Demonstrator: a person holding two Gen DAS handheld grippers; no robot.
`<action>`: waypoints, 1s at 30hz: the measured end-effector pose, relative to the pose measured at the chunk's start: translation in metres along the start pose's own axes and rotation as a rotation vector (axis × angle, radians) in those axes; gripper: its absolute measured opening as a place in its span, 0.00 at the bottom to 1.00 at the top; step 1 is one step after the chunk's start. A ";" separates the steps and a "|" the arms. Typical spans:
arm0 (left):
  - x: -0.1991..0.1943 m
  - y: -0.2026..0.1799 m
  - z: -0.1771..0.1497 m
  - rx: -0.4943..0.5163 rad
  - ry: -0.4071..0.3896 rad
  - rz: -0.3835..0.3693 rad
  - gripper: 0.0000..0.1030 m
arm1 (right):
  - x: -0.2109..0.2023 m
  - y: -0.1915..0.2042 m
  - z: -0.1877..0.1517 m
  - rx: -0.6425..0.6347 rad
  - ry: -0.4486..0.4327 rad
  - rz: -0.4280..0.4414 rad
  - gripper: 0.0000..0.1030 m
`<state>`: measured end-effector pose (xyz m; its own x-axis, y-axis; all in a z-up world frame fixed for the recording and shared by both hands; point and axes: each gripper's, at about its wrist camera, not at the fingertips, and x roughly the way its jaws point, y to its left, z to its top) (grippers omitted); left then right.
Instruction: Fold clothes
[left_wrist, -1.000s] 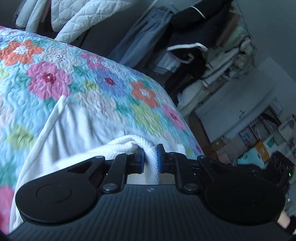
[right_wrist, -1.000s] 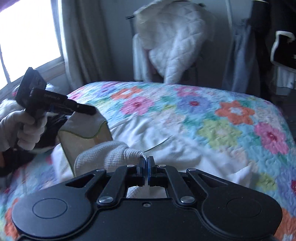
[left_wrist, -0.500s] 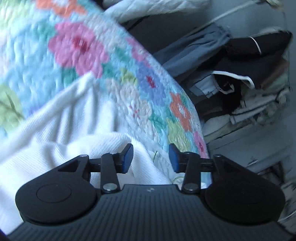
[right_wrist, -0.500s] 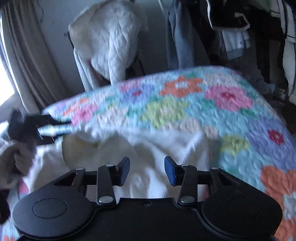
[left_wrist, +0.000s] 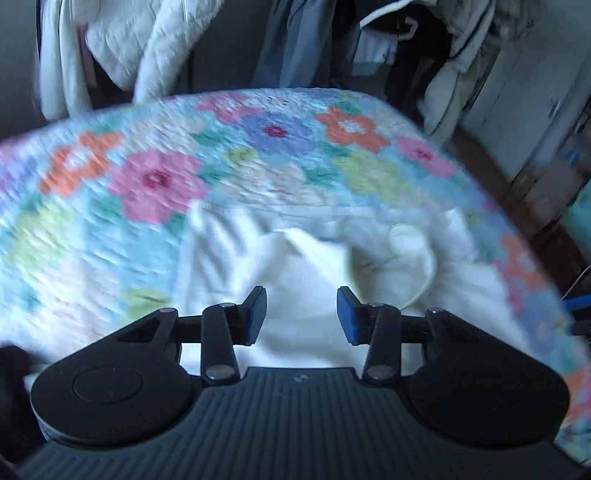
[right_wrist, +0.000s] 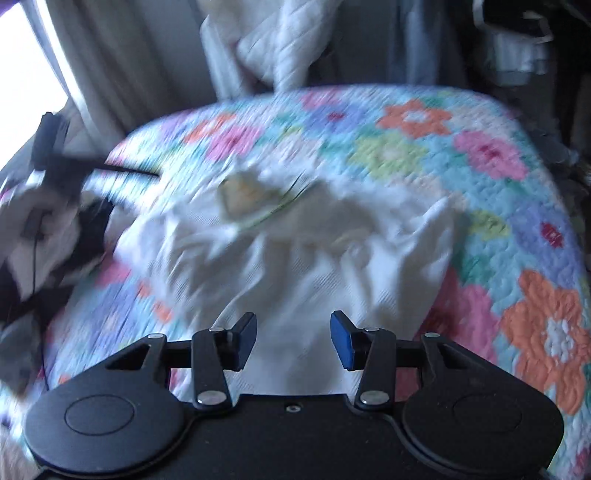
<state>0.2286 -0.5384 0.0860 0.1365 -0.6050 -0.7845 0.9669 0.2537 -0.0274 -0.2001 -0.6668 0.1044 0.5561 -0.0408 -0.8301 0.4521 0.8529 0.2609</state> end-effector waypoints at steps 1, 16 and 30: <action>-0.006 0.002 -0.002 0.085 0.010 0.087 0.40 | -0.005 0.010 -0.003 -0.013 0.047 0.010 0.48; 0.037 -0.076 -0.028 0.167 0.028 -0.237 0.52 | 0.065 0.034 0.035 -0.173 -0.100 -0.084 0.50; 0.171 -0.071 0.025 -0.187 -0.110 -0.241 0.55 | 0.188 -0.041 0.107 -0.003 -0.173 -0.153 0.47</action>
<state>0.1889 -0.6783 -0.0310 -0.0597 -0.7397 -0.6703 0.9190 0.2214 -0.3262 -0.0394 -0.7653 -0.0102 0.5928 -0.2583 -0.7628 0.5387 0.8313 0.1372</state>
